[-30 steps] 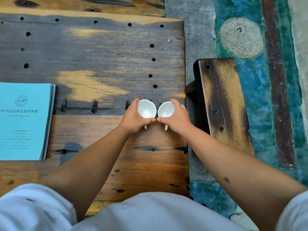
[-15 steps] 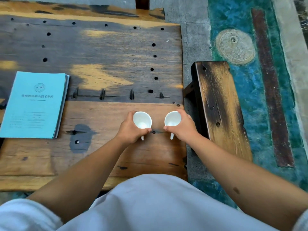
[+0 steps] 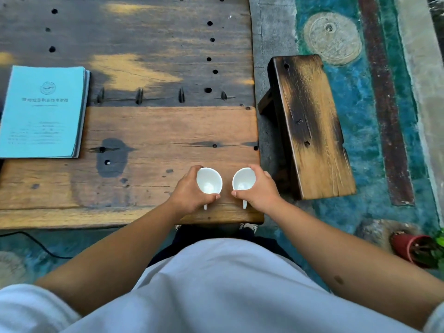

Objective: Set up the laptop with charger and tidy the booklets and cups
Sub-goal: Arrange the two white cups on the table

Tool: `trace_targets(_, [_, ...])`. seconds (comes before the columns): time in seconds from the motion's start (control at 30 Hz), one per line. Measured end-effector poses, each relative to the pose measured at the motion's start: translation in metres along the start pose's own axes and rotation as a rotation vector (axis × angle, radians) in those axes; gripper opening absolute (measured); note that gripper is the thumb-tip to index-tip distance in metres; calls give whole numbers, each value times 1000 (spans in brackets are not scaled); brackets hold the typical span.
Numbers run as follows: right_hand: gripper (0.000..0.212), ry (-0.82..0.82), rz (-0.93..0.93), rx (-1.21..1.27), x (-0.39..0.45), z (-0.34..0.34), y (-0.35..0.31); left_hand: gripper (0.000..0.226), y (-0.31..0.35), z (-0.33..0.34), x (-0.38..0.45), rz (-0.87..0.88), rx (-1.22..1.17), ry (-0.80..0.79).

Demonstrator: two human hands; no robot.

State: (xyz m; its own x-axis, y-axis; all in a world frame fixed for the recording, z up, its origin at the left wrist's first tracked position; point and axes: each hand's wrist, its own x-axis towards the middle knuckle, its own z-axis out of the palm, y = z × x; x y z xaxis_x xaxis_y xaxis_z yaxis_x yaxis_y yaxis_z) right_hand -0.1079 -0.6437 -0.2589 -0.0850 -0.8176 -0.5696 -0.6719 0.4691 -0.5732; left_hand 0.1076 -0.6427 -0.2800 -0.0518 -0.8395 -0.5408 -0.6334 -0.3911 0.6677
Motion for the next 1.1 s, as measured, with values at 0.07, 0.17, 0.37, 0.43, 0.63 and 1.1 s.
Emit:
trace_targets(0.07, [90, -7, 8, -9, -7, 5, 8, 90, -4, 7, -8, 14, 10, -9])
trace_targets(0.17, [93, -31, -13, -15, -14, 13, 17, 91, -7, 15, -16, 32, 18, -26])
trace_targets(0.37, [94, -34, -49, -50, -15, 23, 19, 92, -2, 21, -18, 68, 15, -31])
trace_targets(0.43, [93, -36, -64, -43, -13, 22, 19, 94, -3, 22, -17, 66, 11, -32])
trace_targets(0.63, [97, -74, -98, -65, -7, 19, 19, 101, -4, 23, -14, 38, 15, -35])
trace_targets(1.1, [112, -126, -134, -244, -14, 7, 15, 125, 2, 14, -18, 131, 460, -34])
